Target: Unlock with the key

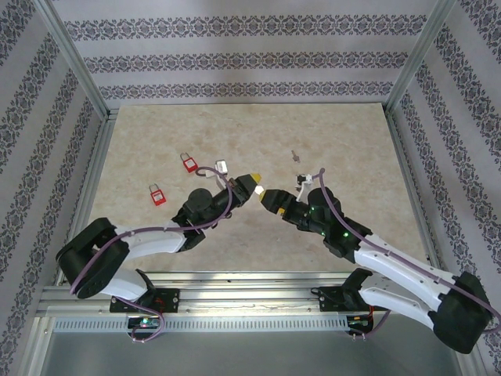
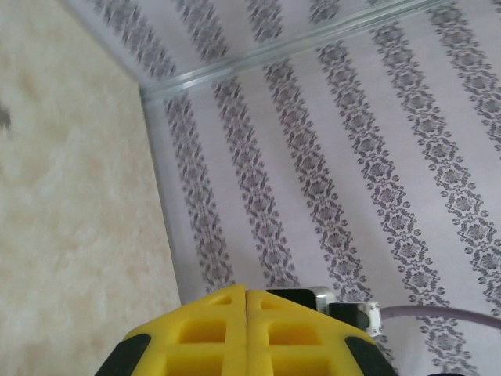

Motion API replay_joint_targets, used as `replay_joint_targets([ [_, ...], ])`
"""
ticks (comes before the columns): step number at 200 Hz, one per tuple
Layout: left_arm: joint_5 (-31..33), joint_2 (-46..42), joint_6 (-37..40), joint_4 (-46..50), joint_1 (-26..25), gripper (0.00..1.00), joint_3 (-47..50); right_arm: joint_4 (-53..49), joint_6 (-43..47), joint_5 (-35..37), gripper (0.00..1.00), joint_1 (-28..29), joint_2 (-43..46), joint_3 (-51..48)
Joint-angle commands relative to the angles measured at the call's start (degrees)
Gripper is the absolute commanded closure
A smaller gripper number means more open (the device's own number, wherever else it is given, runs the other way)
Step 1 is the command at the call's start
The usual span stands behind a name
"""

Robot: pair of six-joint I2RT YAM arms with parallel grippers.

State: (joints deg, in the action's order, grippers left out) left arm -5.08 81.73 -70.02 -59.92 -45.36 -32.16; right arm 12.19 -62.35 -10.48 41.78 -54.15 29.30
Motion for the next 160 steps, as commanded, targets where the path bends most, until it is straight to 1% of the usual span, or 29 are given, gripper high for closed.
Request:
replay_joint_targets([
  [1,1.8,-0.1,8.5,-3.2,-0.2,1.0,1.6,15.7,-5.0,-4.5,0.25,-0.4,-3.9,-0.5],
  [14,2.2,0.8,7.8,-5.8,-0.3,1.0,2.2,23.4,-6.7,-5.9,0.26,-0.3,-6.5,-1.4],
  [23,2.4,1.6,7.1,-8.1,-0.3,1.0,3.0,25.6,-6.8,-6.7,0.26,-0.1,-7.6,-1.3],
  [35,2.9,2.8,6.3,-10.9,-0.3,1.0,3.7,26.0,-6.5,-6.8,0.29,0.2,-8.4,-1.0],
  [48,3.4,3.7,5.5,-13.0,-0.3,1.0,4.3,26.5,-6.6,-6.5,0.33,0.4,-8.8,-1.1],
  [76,3.2,5.5,4.2,-16.0,-0.3,1.0,4.6,28.2,-7.3,-5.5,0.47,0.4,-8.8,-2.8],
  [102,2.6,6.6,3.1,-17.9,-0.3,1.0,4.5,30.1,-7.5,-4.7,0.57,0.4,-9.0,-3.8],
  [160,2.5,9.4,-0.8,-21.9,-0.5,1.0,5.2,33.9,-7.7,-5.9,0.72,0.1,-11.1,-3.6],
])
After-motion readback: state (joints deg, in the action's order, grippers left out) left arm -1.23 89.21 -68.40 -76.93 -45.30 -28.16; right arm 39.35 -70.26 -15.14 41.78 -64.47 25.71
